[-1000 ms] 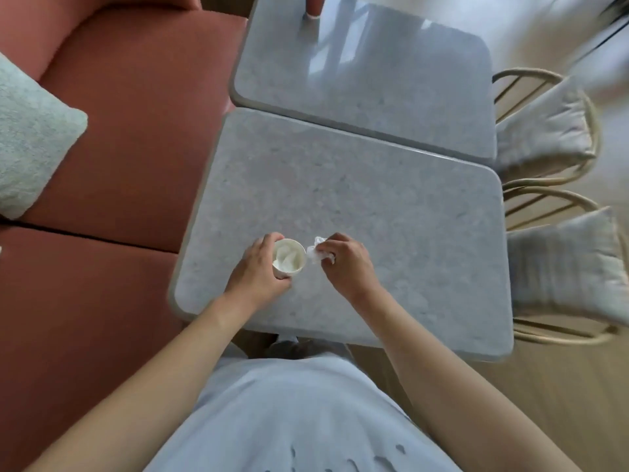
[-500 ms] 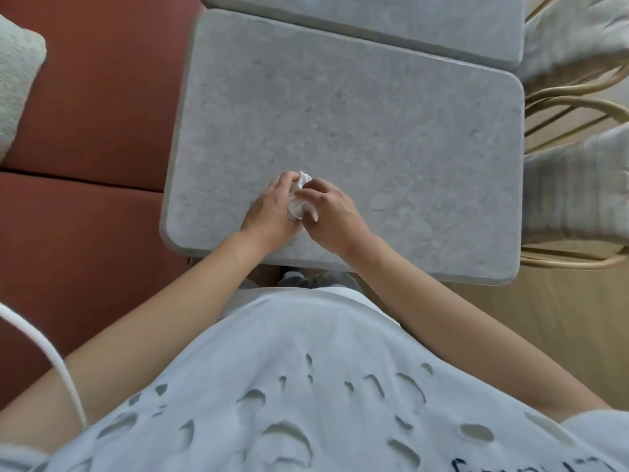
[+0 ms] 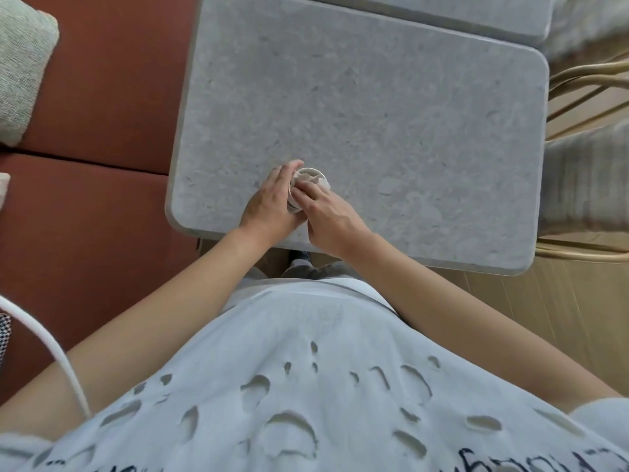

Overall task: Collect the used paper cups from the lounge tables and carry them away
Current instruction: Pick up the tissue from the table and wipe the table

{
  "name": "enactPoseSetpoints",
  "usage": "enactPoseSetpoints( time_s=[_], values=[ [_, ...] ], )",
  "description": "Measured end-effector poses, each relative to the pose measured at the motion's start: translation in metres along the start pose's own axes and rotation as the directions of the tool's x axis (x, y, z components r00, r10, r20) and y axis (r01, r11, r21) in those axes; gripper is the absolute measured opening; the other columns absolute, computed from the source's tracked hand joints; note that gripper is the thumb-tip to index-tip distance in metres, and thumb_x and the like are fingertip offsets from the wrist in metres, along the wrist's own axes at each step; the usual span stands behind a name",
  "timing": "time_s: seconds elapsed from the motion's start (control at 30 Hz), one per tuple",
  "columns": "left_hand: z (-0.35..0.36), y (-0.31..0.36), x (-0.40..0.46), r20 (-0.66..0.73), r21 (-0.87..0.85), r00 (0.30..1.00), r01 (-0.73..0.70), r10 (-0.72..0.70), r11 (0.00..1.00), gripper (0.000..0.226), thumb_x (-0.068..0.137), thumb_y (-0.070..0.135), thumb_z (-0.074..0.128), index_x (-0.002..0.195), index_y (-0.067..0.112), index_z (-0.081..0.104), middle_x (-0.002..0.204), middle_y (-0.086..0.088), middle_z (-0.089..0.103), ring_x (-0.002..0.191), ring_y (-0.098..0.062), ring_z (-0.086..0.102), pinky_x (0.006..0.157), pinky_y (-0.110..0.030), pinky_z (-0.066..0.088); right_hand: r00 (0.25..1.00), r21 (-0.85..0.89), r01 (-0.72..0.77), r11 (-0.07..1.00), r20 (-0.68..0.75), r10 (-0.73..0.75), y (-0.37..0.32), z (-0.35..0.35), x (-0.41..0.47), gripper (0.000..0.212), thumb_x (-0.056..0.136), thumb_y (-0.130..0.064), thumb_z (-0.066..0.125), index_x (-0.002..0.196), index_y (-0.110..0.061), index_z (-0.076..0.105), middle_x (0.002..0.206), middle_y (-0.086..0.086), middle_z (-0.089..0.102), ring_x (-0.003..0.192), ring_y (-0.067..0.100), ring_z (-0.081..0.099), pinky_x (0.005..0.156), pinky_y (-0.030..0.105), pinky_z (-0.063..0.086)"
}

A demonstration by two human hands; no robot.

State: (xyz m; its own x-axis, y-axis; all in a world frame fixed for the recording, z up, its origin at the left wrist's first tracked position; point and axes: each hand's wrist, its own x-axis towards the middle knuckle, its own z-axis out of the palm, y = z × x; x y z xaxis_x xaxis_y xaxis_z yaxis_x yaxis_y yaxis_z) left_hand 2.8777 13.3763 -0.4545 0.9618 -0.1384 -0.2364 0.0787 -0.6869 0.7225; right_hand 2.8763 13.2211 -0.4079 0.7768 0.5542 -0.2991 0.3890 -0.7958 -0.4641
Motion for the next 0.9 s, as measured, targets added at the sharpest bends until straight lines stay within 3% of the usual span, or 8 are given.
enactPoseSetpoints(
  time_s=[0.1, 0.23, 0.37, 0.6, 0.9],
  values=[
    [0.002, 0.002, -0.002, -0.030, 0.020, 1.000, -0.010, 0.010, 1.000, 0.077, 0.088, 0.039, 0.079, 0.154, 0.020, 0.045, 0.147, -0.007, 0.056, 0.125, -0.029, 0.061, 0.093, -0.044, 0.054, 0.999, -0.029, 0.021, 0.999, -0.040, -0.022, 0.010, -0.001, -0.006, 0.062, 0.089, 0.006, 0.056, 0.150, 0.000, 0.053, 0.153, 0.019, 0.053, 0.140, 0.040, 0.051, 0.115, 0.045, 0.043],
    [0.005, 0.002, -0.004, -0.043, 0.055, 0.999, -0.013, 0.015, 0.998, 0.075, 0.093, 0.035, 0.077, 0.157, 0.019, 0.042, 0.150, -0.007, 0.053, 0.127, -0.029, 0.060, 0.091, -0.038, 0.052, 0.986, -0.077, 0.069, 0.995, -0.145, -0.079, 0.025, -0.002, -0.016, 0.057, 0.084, 0.005, 0.062, 0.139, -0.003, 0.063, 0.146, 0.019, 0.059, 0.132, 0.040, 0.058, 0.109, 0.049, 0.047],
    [0.007, 0.000, -0.008, -0.048, 0.087, 0.999, -0.009, 0.013, 0.996, 0.080, 0.093, 0.034, 0.078, 0.160, 0.018, 0.038, 0.154, -0.007, 0.048, 0.132, -0.028, 0.055, 0.097, -0.041, 0.053, 0.974, -0.126, 0.052, 0.991, -0.212, -0.078, 0.037, 0.002, -0.026, 0.061, 0.082, 0.004, 0.064, 0.141, -0.008, 0.062, 0.154, 0.018, 0.052, 0.143, 0.039, 0.049, 0.112, 0.051, 0.041],
    [0.001, -0.006, -0.018, -0.034, 0.241, 0.994, -0.093, 0.104, 0.966, 0.072, 0.103, 0.036, 0.066, 0.163, 0.011, 0.036, 0.167, -0.013, 0.034, 0.147, -0.034, 0.044, 0.110, -0.049, 0.050, 0.997, -0.196, 0.012, 0.981, -0.075, -0.027, 0.039, 0.006, -0.021, 0.071, 0.084, -0.003, 0.063, 0.152, -0.022, 0.053, 0.171, 0.007, 0.032, 0.160, 0.034, 0.023, 0.126, 0.061, 0.020],
    [-0.009, -0.017, -0.033, -0.026, 0.406, 0.969, -0.214, 0.245, 0.888, 0.047, 0.107, 0.019, 0.057, 0.152, 0.006, 0.056, 0.167, -0.010, 0.041, 0.144, -0.039, 0.046, 0.107, -0.054, 0.050, 0.999, -0.185, 0.004, 0.983, 0.051, 0.006, 0.035, 0.015, -0.004, 0.075, 0.085, -0.005, 0.063, 0.155, -0.027, 0.047, 0.166, 0.001, 0.035, 0.160, 0.033, 0.019, 0.127, 0.064, 0.014]
  ],
)
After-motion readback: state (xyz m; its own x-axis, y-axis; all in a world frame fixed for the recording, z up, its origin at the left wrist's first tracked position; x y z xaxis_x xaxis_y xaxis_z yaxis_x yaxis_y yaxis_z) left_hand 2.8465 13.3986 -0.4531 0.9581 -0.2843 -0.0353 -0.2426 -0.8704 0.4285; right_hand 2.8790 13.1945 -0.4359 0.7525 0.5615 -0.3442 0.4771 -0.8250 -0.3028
